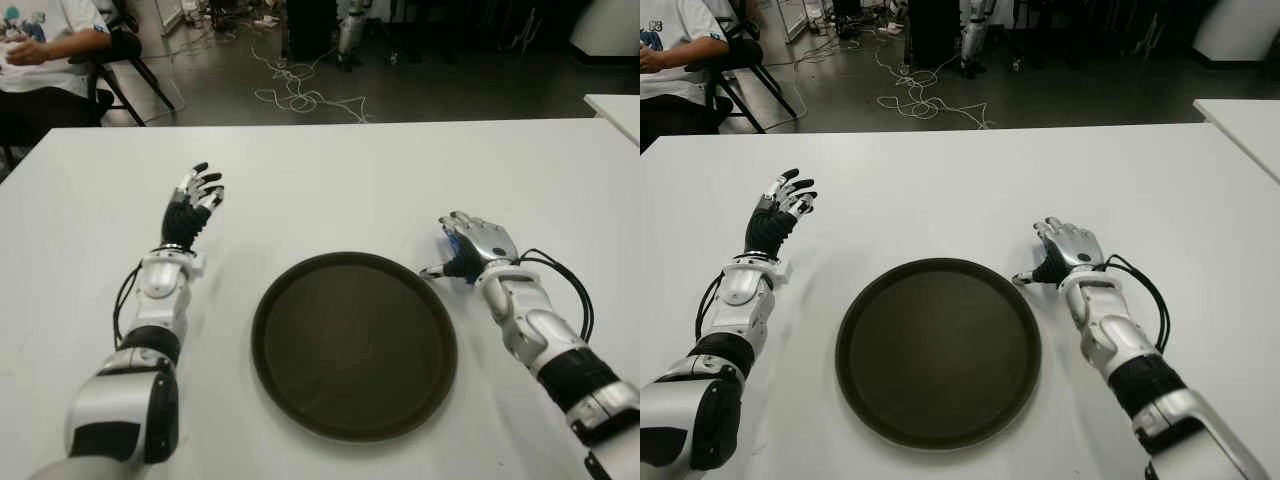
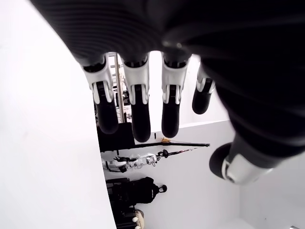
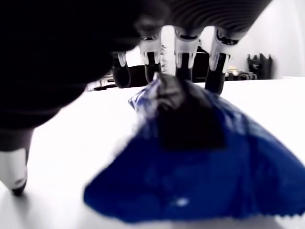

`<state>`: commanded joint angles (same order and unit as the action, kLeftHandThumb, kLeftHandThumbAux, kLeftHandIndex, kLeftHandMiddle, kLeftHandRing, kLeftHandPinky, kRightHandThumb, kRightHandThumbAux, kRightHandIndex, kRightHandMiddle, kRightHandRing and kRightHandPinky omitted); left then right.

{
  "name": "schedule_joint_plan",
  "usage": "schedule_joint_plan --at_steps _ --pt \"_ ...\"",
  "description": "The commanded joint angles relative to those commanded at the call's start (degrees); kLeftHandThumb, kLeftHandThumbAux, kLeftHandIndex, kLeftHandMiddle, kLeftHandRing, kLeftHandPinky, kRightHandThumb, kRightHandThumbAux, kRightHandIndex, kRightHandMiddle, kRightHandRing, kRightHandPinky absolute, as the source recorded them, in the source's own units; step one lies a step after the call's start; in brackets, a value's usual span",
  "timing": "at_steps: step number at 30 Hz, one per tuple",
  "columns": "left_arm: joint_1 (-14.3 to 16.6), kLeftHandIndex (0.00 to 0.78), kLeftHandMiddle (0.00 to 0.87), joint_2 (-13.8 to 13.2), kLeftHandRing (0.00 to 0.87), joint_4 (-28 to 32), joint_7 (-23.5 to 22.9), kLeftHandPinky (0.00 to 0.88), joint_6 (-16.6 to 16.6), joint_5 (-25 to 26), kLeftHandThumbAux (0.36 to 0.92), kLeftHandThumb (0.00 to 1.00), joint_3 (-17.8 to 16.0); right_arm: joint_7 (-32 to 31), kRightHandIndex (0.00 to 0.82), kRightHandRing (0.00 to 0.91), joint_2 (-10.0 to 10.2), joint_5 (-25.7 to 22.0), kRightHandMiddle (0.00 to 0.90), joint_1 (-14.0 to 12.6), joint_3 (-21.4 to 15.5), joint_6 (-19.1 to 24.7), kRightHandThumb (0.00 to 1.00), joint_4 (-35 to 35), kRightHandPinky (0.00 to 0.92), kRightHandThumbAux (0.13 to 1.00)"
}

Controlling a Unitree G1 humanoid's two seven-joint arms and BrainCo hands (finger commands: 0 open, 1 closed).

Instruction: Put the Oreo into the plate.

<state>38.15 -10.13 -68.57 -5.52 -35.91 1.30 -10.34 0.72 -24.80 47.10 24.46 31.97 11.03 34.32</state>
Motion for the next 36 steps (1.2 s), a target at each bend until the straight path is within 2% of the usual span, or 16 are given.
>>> schedule_joint_plan --at_steps 3,6,8,15,20,27,36 --pt "0.0 0.120 0.224 -0.1 0.212 -0.1 0.0 0.208 0.1 0.0 0.594 0.360 0.0 -1.5 0.096 0.182 -0.4 0.3 0.144 0.6 1.0 -0.5 0.037 0.6 0.268 0.642" --pt "0.0 0.117 0.220 -0.1 0.207 -0.1 0.0 0.201 0.1 0.0 0.591 0.361 0.0 -3.0 0.086 0.128 -0.7 0.4 0.102 1.0 1.6 -0.5 0.087 0.5 0.197 0.649" --pt "0.0 0.118 0.220 -0.1 0.209 -0.1 0.0 0.206 0.1 0.0 0.588 0.357 0.0 -3.8 0.085 0.115 -0.9 0.5 0.090 1.1 1.9 -0.4 0.114 0.2 0.188 0.650" --pt "0.0 0.121 0.222 -0.3 0.211 -0.1 0.2 0.227 -0.3 -0.1 0.610 0.352 0.1 -4.9 0.098 0.120 -0.8 0.8 0.091 1.1 1.9 0.7 0.226 -0.5 0.218 0.687" --pt "-0.1 0.122 0.223 -0.4 0.213 0.0 -0.1 0.229 -0.3 -0.1 0.618 0.353 0.1 -4.9 0.118 0.170 -0.5 0.9 0.126 1.1 1.7 1.5 0.242 -0.7 0.266 0.705" --pt "-0.2 0.119 0.220 -0.6 0.208 -0.1 -0.1 0.217 -0.2 -0.1 0.605 0.351 0.0 -4.6 0.135 0.194 0.0 0.6 0.150 1.1 1.5 2.1 0.216 -0.5 0.277 0.737" --pt "-0.1 0.117 0.220 -0.5 0.208 -0.1 -0.9 0.208 0.3 0.7 0.603 0.376 -0.4 -4.8 0.130 0.164 0.6 -0.1 0.125 1.1 0.9 2.9 0.217 -0.5 0.243 0.739"
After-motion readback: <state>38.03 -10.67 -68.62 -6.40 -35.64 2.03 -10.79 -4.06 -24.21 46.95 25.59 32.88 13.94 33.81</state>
